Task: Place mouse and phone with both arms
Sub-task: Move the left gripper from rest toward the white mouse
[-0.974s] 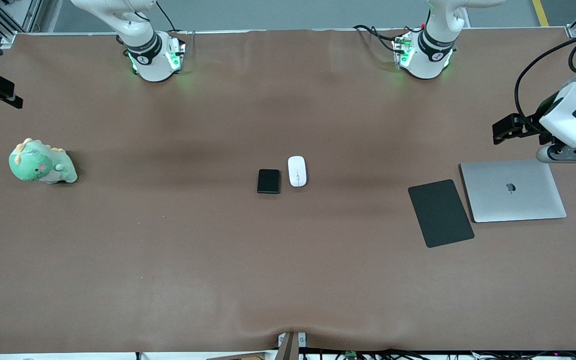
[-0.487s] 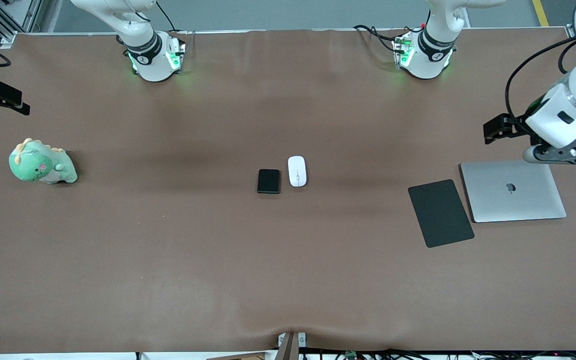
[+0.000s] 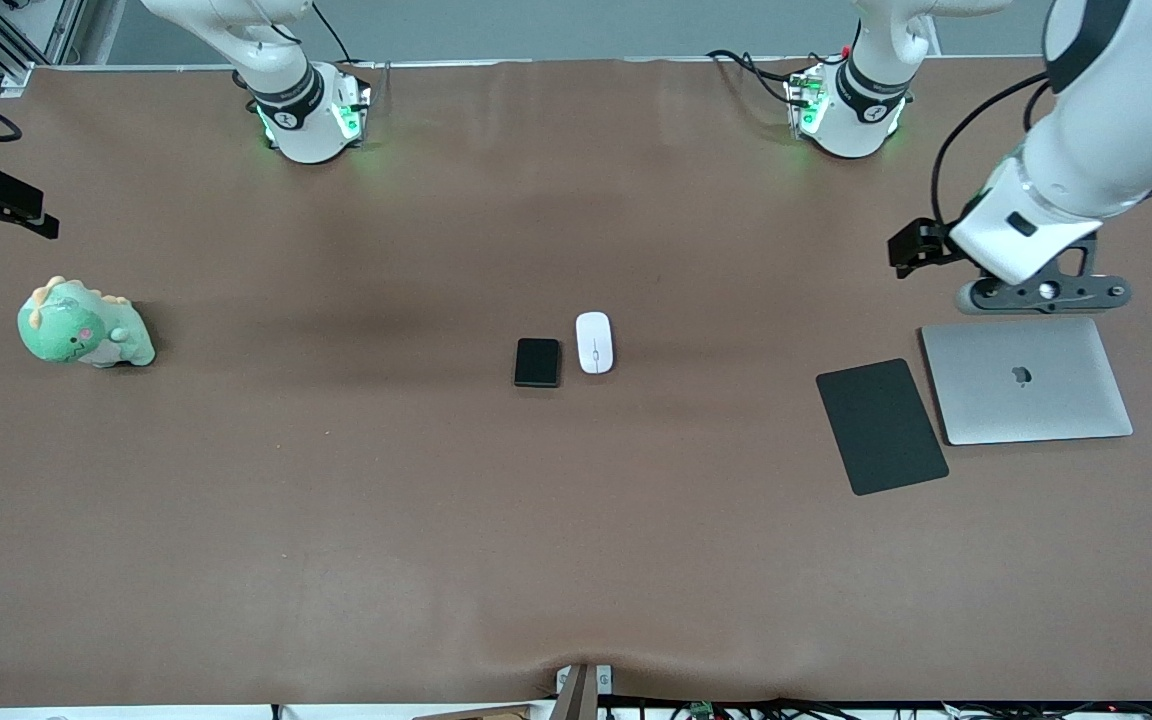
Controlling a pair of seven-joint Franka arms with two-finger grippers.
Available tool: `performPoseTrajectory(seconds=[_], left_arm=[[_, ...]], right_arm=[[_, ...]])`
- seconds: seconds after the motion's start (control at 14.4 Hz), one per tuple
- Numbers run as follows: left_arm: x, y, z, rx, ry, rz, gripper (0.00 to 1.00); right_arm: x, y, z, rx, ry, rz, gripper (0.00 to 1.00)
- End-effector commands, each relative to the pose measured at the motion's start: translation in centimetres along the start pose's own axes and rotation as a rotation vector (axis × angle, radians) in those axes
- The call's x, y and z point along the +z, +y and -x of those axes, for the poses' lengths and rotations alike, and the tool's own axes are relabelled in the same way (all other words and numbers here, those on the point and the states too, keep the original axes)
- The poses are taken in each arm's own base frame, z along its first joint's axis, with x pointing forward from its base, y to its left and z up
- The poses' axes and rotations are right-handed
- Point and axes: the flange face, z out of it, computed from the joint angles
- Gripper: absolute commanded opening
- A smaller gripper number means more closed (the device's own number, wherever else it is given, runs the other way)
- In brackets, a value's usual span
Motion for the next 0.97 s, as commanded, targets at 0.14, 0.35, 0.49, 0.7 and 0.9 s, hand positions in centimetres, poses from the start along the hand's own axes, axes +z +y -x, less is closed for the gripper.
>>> performPoseTrajectory(seconds=[0.14, 0.35, 0.49, 0.7, 0.9], left_arm=[[1.1, 3.4, 1.0, -0.006, -0.032, 0.007, 1.00], [2.5, 6.1, 1.6, 0.010, -0.052, 0.003, 1.00], [3.8, 8.5, 2.2, 0.005, -0.048, 0.000, 1.00], [5.9, 11.0, 1.8, 0.026, -0.049, 0.015, 1.00], [8.3, 12.9, 0.7, 0.008, -0.043, 0.030, 1.00]], right_arm=[[-0.2, 0.0, 0.0, -0.008, 0.006, 0.002, 1.00], [-0.1, 0.2, -0.1, -0.002, 0.006, 0.006, 1.00], [-0.3, 0.4, 0.0, 0.001, 0.011, 0.007, 1.00], [-0.1, 0.1, 0.0, -0.002, 0.005, 0.008, 1.00], [0.2, 0.2, -0.1, -0.001, -0.007, 0.006, 1.00]])
